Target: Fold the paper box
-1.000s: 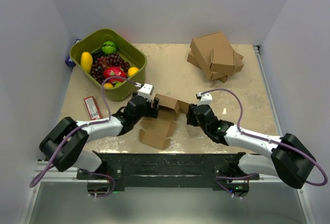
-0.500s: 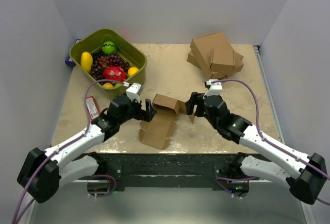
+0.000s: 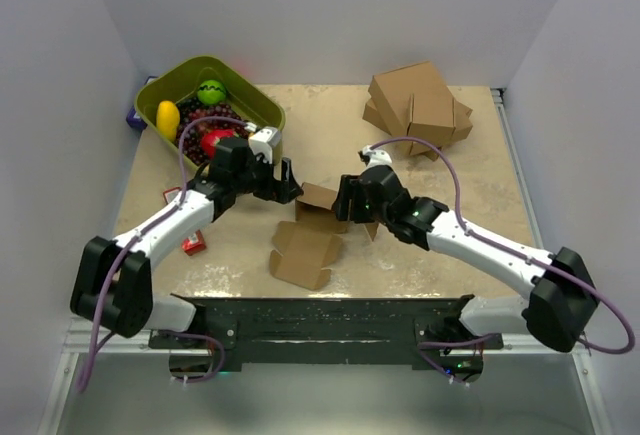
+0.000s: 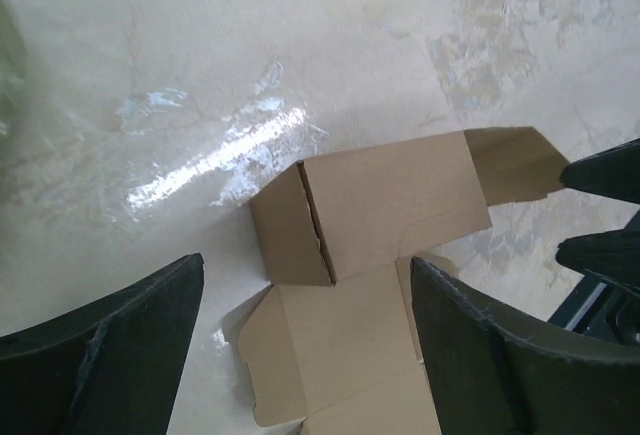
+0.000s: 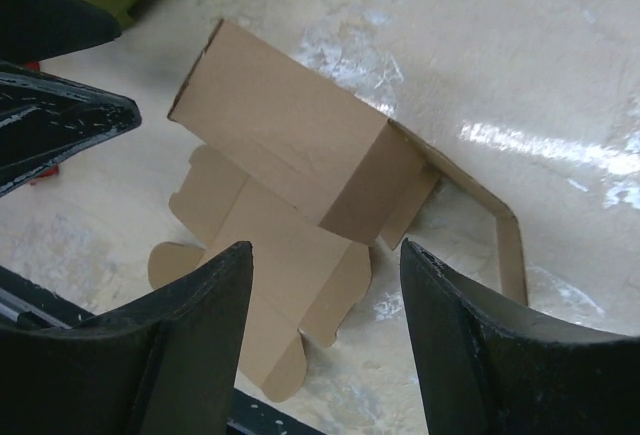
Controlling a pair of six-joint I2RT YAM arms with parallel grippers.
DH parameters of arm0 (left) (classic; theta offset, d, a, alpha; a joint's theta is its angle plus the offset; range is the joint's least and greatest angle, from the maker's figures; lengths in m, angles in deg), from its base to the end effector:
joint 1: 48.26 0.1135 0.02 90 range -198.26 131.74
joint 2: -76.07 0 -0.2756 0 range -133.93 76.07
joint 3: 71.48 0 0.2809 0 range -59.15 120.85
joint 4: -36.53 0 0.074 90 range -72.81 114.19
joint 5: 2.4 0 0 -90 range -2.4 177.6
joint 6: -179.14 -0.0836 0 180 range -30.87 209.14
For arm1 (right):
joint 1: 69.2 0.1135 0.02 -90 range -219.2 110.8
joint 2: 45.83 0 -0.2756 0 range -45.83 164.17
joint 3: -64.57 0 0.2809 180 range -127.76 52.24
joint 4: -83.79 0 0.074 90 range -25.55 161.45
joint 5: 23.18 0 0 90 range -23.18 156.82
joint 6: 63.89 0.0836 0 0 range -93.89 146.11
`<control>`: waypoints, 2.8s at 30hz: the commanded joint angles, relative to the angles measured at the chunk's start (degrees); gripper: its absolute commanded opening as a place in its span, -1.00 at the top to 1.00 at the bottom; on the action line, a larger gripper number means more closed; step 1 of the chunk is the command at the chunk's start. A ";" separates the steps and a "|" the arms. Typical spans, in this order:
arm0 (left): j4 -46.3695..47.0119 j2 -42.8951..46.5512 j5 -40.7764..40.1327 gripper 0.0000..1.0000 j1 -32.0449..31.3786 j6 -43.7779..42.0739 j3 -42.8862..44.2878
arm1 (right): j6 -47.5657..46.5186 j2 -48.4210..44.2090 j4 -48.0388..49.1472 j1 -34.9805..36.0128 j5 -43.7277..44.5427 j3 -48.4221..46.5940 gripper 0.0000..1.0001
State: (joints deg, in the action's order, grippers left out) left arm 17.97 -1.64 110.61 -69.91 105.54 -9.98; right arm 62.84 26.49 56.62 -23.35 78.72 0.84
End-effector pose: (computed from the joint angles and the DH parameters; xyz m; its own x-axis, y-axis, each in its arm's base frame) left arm 0.3180 -0.1614 0.2183 -0.6886 -0.0063 -0.7251 0.4624 0.7665 -0.4458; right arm 0.2495 0.2323 0.2431 -0.6764 0.1433 -0.7224 -0.2259 0.8932 0.3887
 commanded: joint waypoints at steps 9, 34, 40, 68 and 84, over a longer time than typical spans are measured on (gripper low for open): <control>3.84 -8.50 7.32 -0.56 0.47 -0.50 4.01 | 5.02 4.33 10.96 -4.36 -8.38 2.79 -0.12; 3.58 -10.44 6.52 0.10 0.56 -0.67 -5.31 | 5.19 8.63 13.60 -5.77 -7.42 5.96 0.08; 5.07 -8.86 7.23 -0.05 0.55 0.12 -4.78 | 3.53 5.74 13.43 -5.68 -9.09 5.26 -0.10; 7.27 -8.77 5.47 -0.40 0.91 0.30 2.60 | 12.49 5.38 20.19 -9.81 -16.57 8.50 -0.23; 7.18 -10.53 7.49 -0.05 0.91 0.21 2.34 | 17.14 10.30 29.32 -9.81 -16.91 10.44 -0.07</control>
State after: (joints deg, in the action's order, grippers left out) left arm 23.24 -11.48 116.16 -69.52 106.06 -9.13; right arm 76.70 36.28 79.53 -32.88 62.31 10.15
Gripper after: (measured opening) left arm 0.533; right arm 0.543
